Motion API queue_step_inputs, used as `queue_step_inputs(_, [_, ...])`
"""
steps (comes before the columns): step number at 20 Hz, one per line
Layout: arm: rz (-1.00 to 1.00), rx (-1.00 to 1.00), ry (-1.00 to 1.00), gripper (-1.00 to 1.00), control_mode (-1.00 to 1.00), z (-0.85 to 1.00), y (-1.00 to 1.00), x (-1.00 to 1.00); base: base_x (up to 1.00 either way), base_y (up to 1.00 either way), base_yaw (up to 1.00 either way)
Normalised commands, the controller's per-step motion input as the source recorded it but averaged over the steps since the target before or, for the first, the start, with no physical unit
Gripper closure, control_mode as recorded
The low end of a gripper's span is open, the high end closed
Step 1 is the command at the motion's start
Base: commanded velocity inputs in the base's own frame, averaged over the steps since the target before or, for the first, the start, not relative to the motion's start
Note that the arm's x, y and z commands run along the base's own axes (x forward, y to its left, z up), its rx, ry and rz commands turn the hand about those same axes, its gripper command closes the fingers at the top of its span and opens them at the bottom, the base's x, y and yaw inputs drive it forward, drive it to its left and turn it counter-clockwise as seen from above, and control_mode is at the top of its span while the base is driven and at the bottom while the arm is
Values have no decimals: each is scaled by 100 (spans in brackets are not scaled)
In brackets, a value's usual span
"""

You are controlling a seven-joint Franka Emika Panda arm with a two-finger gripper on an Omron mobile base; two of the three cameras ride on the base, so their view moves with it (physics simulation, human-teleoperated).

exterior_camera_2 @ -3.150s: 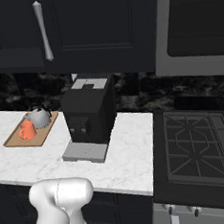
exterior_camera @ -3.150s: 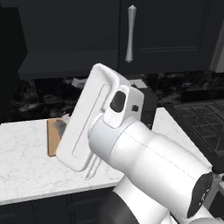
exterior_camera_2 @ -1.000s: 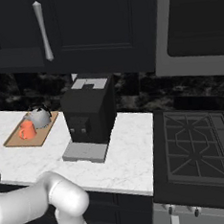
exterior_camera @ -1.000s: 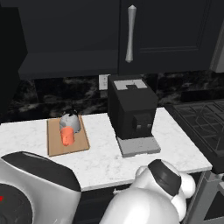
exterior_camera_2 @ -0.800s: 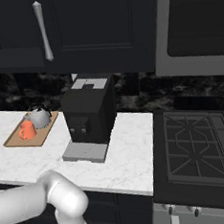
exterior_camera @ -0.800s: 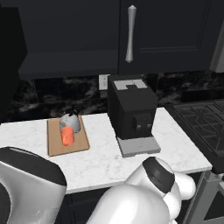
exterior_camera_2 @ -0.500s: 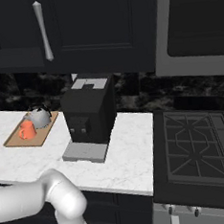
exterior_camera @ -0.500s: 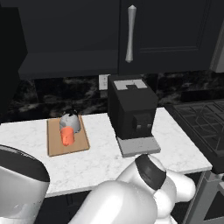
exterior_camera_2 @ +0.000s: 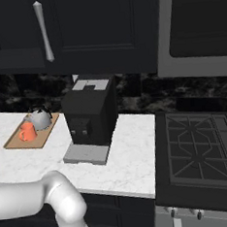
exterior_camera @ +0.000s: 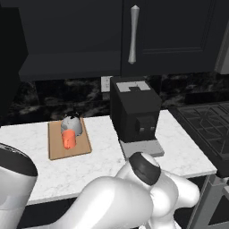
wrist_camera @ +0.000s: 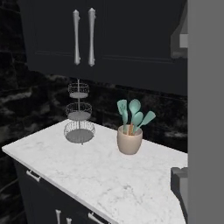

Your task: Pick the kettle from the counter and place it on the tray. Then pick the mug from the cabinet and place it on the tray. Then close the cabinet doors.

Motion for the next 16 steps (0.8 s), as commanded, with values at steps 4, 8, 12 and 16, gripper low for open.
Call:
queue_step_inputs(4, [0, 0, -5, -100, -100, -12, 0, 33, 0, 0, 0])
queue_step_inputs(8, [0, 1, -7, -100, -100, 0, 0, 23, 0, 0, 0])
queue_step_inputs(12, [-2, 2, -12, -100, -100, 0, -6, 15, 0, 0, 0])
queue_step_inputs(16, [-6, 0, -13, -100, -100, 0, -13, 14, 0, 0, 0])
